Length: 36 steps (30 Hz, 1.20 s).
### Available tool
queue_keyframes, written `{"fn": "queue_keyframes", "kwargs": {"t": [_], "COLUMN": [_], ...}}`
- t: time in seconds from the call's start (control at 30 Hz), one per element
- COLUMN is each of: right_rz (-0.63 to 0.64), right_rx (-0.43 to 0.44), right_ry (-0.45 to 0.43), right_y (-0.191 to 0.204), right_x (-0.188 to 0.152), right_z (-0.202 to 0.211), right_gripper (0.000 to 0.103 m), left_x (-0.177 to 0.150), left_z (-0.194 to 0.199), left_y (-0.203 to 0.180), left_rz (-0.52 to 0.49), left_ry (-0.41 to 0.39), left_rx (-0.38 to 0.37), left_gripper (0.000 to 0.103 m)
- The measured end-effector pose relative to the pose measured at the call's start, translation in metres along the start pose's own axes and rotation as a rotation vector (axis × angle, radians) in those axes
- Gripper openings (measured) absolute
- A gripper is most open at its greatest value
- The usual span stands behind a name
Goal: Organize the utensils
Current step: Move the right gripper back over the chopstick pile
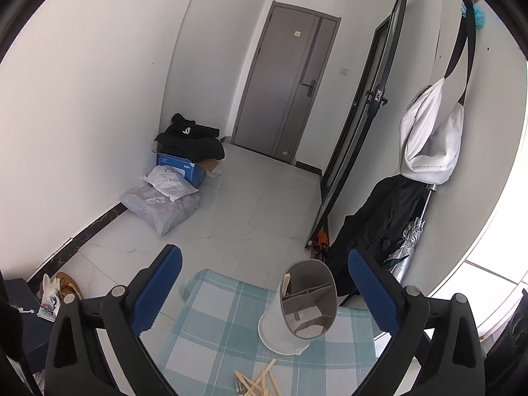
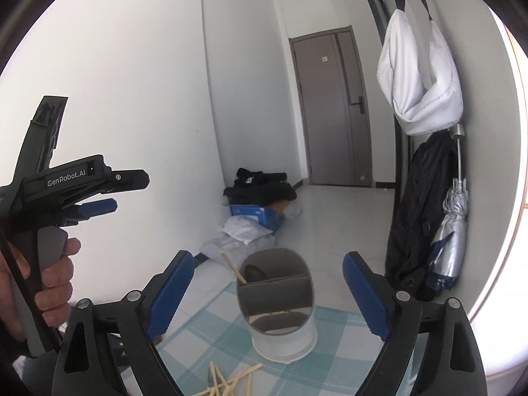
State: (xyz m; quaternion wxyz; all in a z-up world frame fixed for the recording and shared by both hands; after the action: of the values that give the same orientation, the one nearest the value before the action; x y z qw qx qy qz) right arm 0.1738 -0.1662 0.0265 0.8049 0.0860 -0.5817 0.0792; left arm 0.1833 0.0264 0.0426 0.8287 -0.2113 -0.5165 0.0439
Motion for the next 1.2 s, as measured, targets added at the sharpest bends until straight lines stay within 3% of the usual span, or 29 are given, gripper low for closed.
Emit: {"fn": "queue_keyframes", "kwargs": {"t": [0.4, 0.73, 0.9, 1.2], "right_rz": [-0.012, -0.03, 0.006, 0.024], "right_rx": [-0.041, -0.157, -0.175, -0.151], "right_ry": [0.022, 0.137, 0.247, 0.475], "right_y": [0.007, -0.002, -0.002, -0.001], "right_x": [-0.034, -0.089, -0.124, -0.19], "right_z": [0.042, 0.04, 0.028, 0.002], "right_gripper": [0.101, 0.101, 0.101, 0.097], "left_x": [-0.048, -0.1, -0.13, -0.18], "left_z": [0.022, 0.022, 0.012, -0.011], "left_y": [0.004, 0.021, 0.035, 0.056], "left_rz": [-0.035, -0.017, 0.001, 0.082], "left_ry": [0.034, 0.1, 0.16, 0.311], "left_rx": [0.026, 0.059, 0.076, 0.032], "left_gripper": [0.102, 0.102, 0.102, 0.102]}}
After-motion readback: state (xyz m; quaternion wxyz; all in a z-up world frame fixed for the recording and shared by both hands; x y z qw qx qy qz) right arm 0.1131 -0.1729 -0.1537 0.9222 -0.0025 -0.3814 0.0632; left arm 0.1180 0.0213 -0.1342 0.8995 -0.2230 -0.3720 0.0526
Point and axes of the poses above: each gripper's, at about its wrist camera, not at the fingertips, and z roughly against the way its jaws point, y to its left, x to its top, the point moved 10 cm from there along -z, roughly the way its jaws point, and after that the axes turned 14 degrees about -x, right-handed, at the moved point
